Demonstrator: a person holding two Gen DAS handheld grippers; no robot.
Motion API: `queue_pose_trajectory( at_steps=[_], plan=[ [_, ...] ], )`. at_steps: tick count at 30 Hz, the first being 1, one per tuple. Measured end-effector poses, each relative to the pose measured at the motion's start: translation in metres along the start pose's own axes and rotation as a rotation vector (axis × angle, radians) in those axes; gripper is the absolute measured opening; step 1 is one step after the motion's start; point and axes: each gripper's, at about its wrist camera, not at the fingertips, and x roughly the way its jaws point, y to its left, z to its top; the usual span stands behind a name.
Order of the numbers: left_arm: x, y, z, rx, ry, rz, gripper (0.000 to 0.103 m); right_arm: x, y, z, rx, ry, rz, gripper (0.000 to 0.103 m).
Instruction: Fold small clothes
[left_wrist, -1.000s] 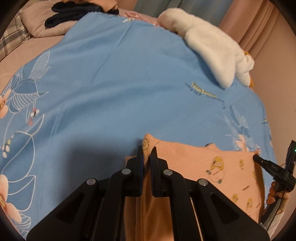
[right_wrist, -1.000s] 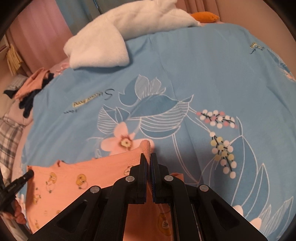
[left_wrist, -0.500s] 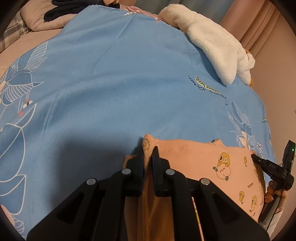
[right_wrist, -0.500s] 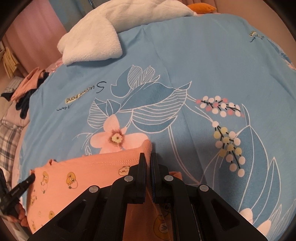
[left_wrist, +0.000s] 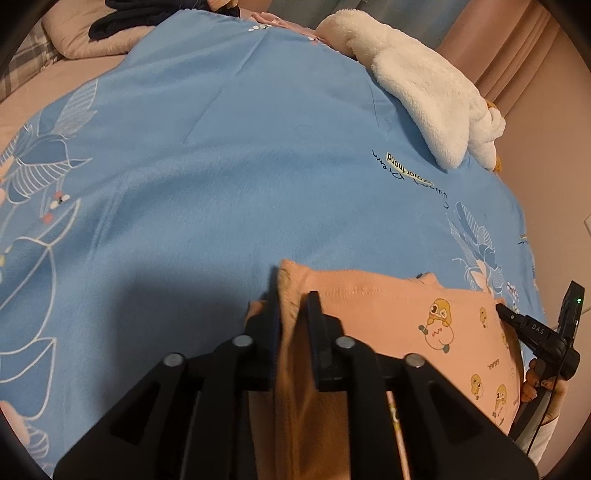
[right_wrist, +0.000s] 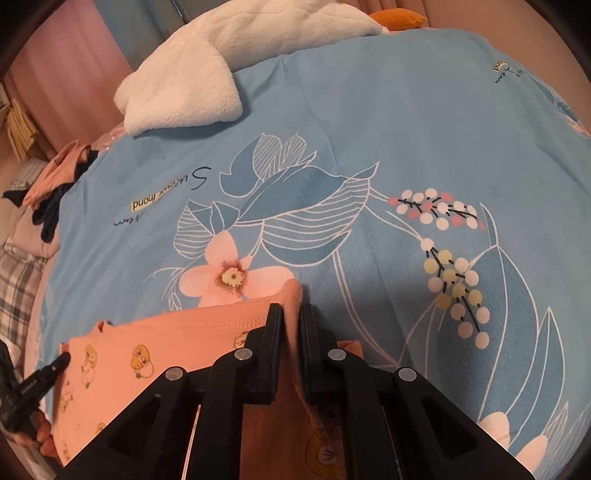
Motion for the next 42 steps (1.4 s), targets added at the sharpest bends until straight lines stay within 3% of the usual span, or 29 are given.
queue_pose_trajectory(
  at_steps=[2,3,4,6,7,11,24,30,38,42],
  plan=[
    [-0.007,-0.004,-0.001,-0.001,0.0,0.008,0.034,-0.006,0.005,-0.002,-0.023,-0.011,-0.04,0.014],
    [-0.014,-0.007,-0.002,-0.006,-0.001,0.011,0.044,-0.011,0.008,-0.003,-0.037,-0.023,-0.064,0.027],
    [-0.02,-0.008,-0.004,-0.01,-0.004,0.016,0.051,-0.016,0.011,-0.005,-0.05,-0.038,-0.083,0.049],
    [-0.038,-0.013,-0.009,-0.007,-0.022,0.041,0.075,-0.029,0.016,-0.008,-0.065,-0.064,-0.115,0.076],
    [-0.048,-0.015,-0.013,0.004,-0.035,0.056,0.077,-0.035,0.017,-0.01,-0.065,-0.072,-0.133,0.08],
    [-0.077,-0.019,-0.025,0.034,-0.052,0.085,0.08,-0.063,0.019,-0.021,-0.044,-0.104,-0.122,0.08],
    [-0.128,-0.02,-0.085,0.035,-0.037,0.032,0.08,-0.133,0.016,-0.08,0.057,-0.135,-0.088,0.081],
    [-0.115,-0.018,-0.106,0.036,0.002,0.008,0.079,-0.145,0.003,-0.108,0.162,-0.124,-0.075,0.088],
    [-0.096,-0.021,-0.121,0.076,0.059,-0.04,0.078,-0.147,-0.025,-0.146,0.313,-0.145,-0.063,0.088],
    [-0.087,-0.014,-0.124,0.052,0.086,-0.055,0.078,-0.138,-0.029,-0.157,0.367,-0.114,0.037,0.088]
  ],
)
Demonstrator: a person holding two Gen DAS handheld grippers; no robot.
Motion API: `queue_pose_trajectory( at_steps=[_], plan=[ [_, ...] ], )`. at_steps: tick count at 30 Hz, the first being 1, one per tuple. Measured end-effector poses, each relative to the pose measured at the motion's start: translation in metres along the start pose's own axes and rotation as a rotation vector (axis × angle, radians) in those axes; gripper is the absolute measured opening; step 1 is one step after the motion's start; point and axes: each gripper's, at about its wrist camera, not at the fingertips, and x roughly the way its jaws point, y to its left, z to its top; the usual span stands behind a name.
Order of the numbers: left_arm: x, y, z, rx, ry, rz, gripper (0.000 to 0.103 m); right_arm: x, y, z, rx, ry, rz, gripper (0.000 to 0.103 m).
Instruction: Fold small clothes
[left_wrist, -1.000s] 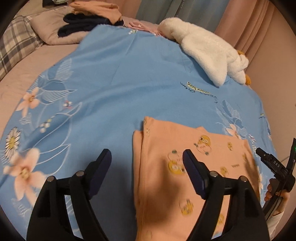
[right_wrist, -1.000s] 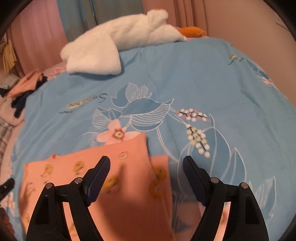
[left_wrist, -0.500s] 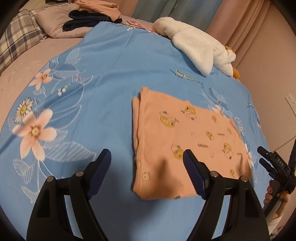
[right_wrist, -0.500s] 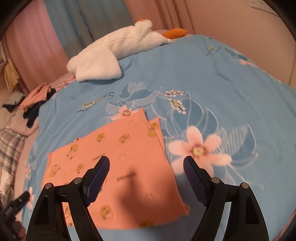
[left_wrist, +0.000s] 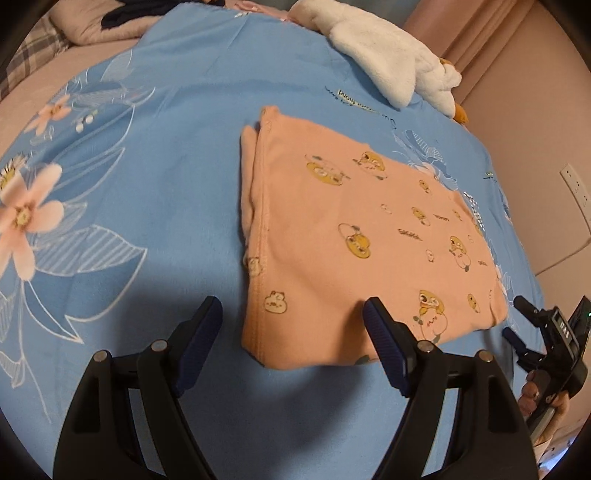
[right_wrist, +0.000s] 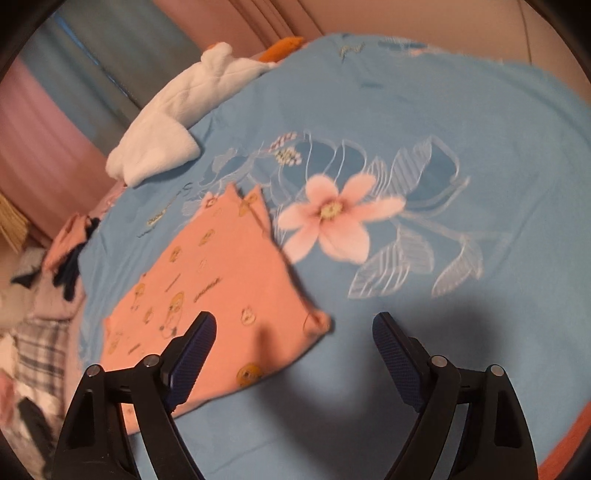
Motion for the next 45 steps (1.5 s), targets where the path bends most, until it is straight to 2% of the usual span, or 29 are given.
queue_pose_trajectory(
  at_steps=[3,10,19,21,23,25,28,31,35,39,43,45],
  plan=[
    [-0.001,0.001,0.0,-0.001,-0.012,-0.011,0.078,0.011,0.006,-0.007,-0.008,0.027,0.051,0.088],
    [0.0,0.004,-0.002,0.002,-0.016,-0.025,0.078,0.025,0.025,-0.008,-0.033,-0.003,0.054,0.084],
    [0.001,0.007,0.0,-0.002,-0.02,-0.023,0.076,0.043,0.029,-0.005,0.053,0.008,0.178,0.065],
    [0.0,0.008,0.0,-0.006,-0.02,-0.028,0.075,0.048,0.031,-0.003,0.07,0.004,0.2,0.063],
    [-0.002,0.007,0.0,0.002,-0.02,-0.03,0.073,0.056,0.032,0.003,0.07,0.002,0.209,0.059],
    [-0.004,0.005,0.0,0.0,-0.025,-0.031,0.071,0.064,0.032,0.008,0.083,0.004,0.194,0.04],
    [-0.008,0.005,0.002,-0.003,-0.033,-0.046,0.069,0.066,0.036,0.013,0.081,-0.002,0.185,0.03],
    [-0.014,0.007,0.004,-0.009,-0.055,-0.049,0.069,0.058,0.05,0.013,0.01,-0.034,0.131,0.02],
    [-0.019,0.011,0.006,-0.026,-0.061,-0.062,0.069,0.042,0.079,0.014,-0.123,-0.091,0.062,0.019],
    [-0.023,0.015,0.007,-0.041,-0.065,-0.066,0.069,0.028,0.111,0.016,-0.243,-0.125,0.042,0.018],
    [-0.029,0.019,0.008,-0.051,-0.073,-0.072,0.069,0.022,0.156,0.01,-0.443,-0.158,-0.027,0.018],
    [-0.032,0.02,0.008,-0.052,-0.078,-0.069,0.069,0.022,0.175,0.002,-0.53,-0.158,-0.023,0.018]
  ],
)
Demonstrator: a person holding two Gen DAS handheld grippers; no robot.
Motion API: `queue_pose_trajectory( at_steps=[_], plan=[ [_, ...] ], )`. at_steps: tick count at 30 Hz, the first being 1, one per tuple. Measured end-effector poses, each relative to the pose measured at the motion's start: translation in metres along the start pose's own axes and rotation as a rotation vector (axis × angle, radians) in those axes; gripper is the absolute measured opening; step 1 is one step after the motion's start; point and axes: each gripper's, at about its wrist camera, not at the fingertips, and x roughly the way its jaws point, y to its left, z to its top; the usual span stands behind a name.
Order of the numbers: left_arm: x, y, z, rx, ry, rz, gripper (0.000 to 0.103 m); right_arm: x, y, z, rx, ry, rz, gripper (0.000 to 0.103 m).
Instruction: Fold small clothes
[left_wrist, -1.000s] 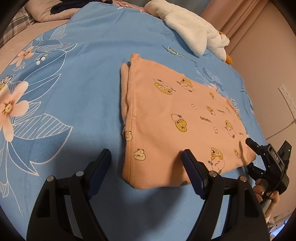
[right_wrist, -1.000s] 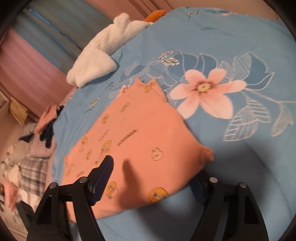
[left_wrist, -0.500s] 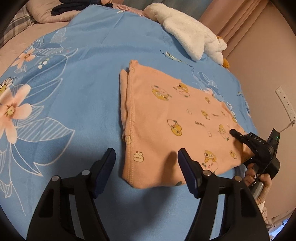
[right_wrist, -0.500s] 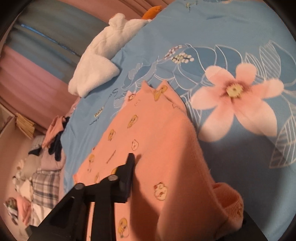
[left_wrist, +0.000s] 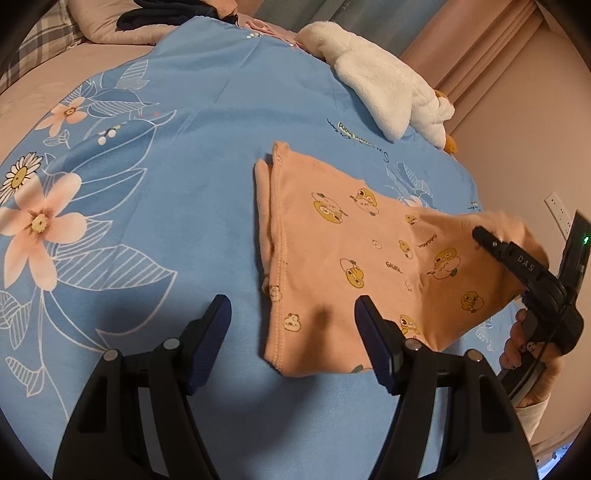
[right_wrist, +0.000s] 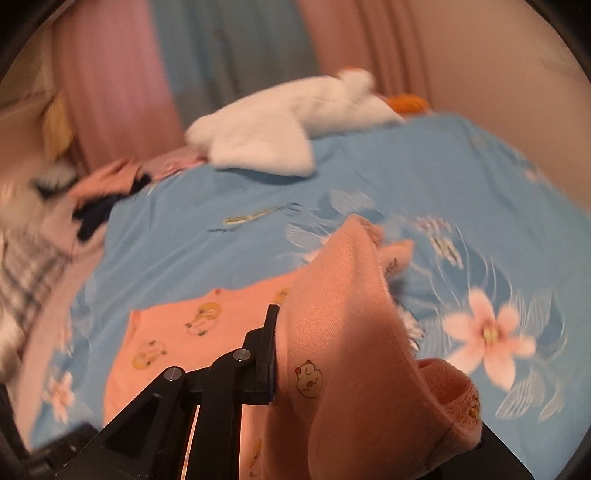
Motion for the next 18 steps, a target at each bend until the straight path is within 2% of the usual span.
queue_pose_trajectory(
  at_steps=[4,9,12,17,18],
  plan=[
    [-0.007,0.005,0.002,-0.015,-0.017,0.0,0.069,0.001,0.039,-0.002,-0.164,0.014,0.046,0.017],
    [-0.013,0.013,0.006,-0.041,-0.03,0.003,0.069,0.012,0.084,-0.021,-0.335,0.101,0.16,0.017],
    [-0.013,0.016,0.006,-0.049,-0.03,0.007,0.069,0.023,0.105,-0.036,-0.428,0.152,0.17,0.017],
    [-0.014,0.019,0.006,-0.055,-0.025,0.013,0.069,0.043,0.112,-0.053,-0.451,0.246,0.185,0.017],
    [-0.013,0.019,0.005,-0.056,-0.022,0.012,0.069,0.043,0.11,-0.054,-0.442,0.262,0.196,0.02]
  ],
)
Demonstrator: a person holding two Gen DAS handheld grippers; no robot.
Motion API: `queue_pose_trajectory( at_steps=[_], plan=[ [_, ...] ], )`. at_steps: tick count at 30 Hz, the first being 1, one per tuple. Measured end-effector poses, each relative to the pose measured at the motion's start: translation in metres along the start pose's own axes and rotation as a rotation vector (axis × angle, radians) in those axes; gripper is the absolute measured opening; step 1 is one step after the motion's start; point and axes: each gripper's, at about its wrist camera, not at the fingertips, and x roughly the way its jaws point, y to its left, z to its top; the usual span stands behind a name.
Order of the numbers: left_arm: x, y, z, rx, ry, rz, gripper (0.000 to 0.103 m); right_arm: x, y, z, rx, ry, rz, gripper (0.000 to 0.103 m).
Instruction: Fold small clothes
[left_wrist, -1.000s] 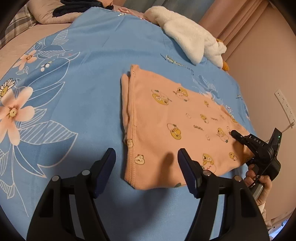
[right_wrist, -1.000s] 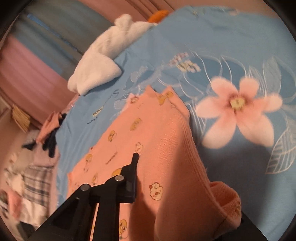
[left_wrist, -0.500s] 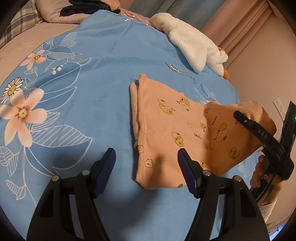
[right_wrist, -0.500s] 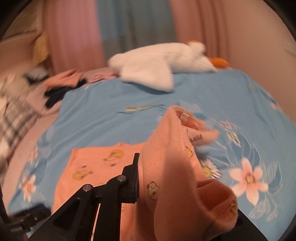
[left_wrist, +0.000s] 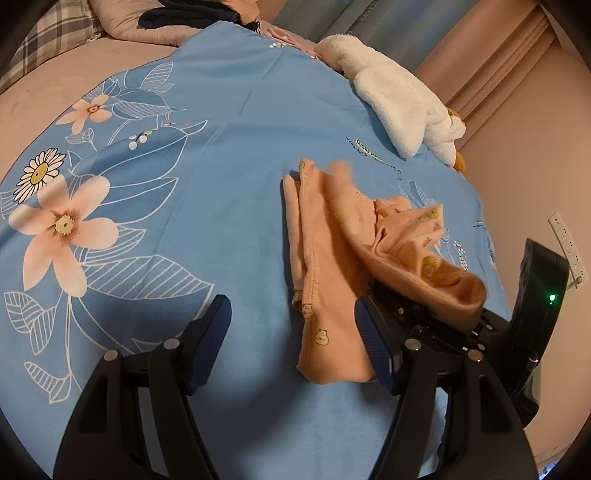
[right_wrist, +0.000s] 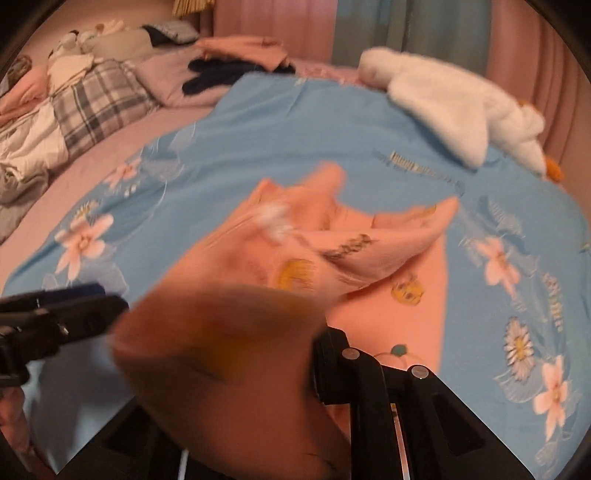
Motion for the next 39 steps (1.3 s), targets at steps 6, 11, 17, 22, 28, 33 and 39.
queue_pose_trajectory(
  at_steps=[6,11,17,22,28,33,39],
  plan=[
    [0.0,0.001,0.002,-0.003,0.007,-0.014,0.069,-0.021,-0.003,-0.001,0.05,-0.022,0.146,0.052],
    [-0.008,0.004,0.003,-0.019,0.003,-0.053,0.069,-0.054,-0.002,-0.003,0.04,-0.097,0.207,0.06],
    [-0.016,0.004,0.004,-0.036,0.001,-0.118,0.069,-0.078,-0.017,-0.007,0.102,-0.149,0.27,0.065],
    [-0.011,-0.001,0.003,-0.034,0.031,-0.17,0.069,-0.076,-0.028,-0.009,0.147,-0.162,0.2,0.065],
    [0.007,-0.015,-0.004,0.001,0.097,-0.217,0.063,-0.037,-0.021,-0.016,0.145,-0.055,0.128,0.063],
    [0.032,-0.021,-0.009,-0.009,0.178,-0.235,0.045,-0.021,-0.023,-0.032,0.194,0.012,0.136,0.063],
    [0.048,-0.025,-0.009,-0.038,0.196,-0.247,0.009,-0.024,-0.03,-0.04,0.245,0.016,0.152,0.063]
  ],
)
